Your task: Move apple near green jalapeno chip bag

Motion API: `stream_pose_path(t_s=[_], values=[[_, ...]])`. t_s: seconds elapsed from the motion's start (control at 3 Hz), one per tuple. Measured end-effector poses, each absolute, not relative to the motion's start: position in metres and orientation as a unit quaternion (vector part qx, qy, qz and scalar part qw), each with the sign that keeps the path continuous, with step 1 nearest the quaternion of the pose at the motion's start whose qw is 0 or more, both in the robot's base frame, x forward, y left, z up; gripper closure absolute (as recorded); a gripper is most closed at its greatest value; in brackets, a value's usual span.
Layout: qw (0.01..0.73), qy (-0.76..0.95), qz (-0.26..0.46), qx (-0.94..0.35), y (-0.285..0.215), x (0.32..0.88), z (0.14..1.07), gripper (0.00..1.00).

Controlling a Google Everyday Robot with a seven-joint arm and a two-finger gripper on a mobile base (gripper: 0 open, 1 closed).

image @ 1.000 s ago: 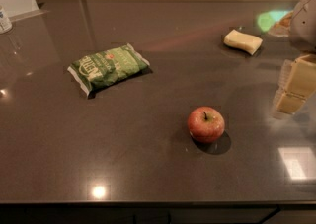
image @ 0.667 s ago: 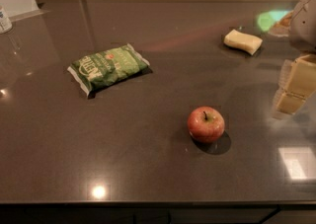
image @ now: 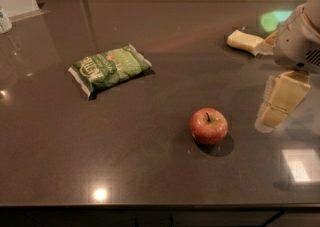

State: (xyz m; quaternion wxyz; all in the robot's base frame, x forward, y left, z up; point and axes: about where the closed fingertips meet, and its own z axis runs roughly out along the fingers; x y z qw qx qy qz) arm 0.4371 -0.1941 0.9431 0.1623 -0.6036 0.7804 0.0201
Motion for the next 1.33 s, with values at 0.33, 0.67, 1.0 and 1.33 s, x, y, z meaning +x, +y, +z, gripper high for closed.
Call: stream_pose_path(t_s=[0.33,0.67,1.0,1.33], values=[[0.180,0.771,0.068,-0.607,-0.172,0.429,0.921,0.00],[0.198,0.756,0.109,-0.614,-0.150,0.421,0.902,0.00],[0.204,0.744,0.127,-0.623,-0.133,0.419,0.882,0.00],[0.202,0.738,0.133,-0.630,-0.124,0.421,0.860,0.00]])
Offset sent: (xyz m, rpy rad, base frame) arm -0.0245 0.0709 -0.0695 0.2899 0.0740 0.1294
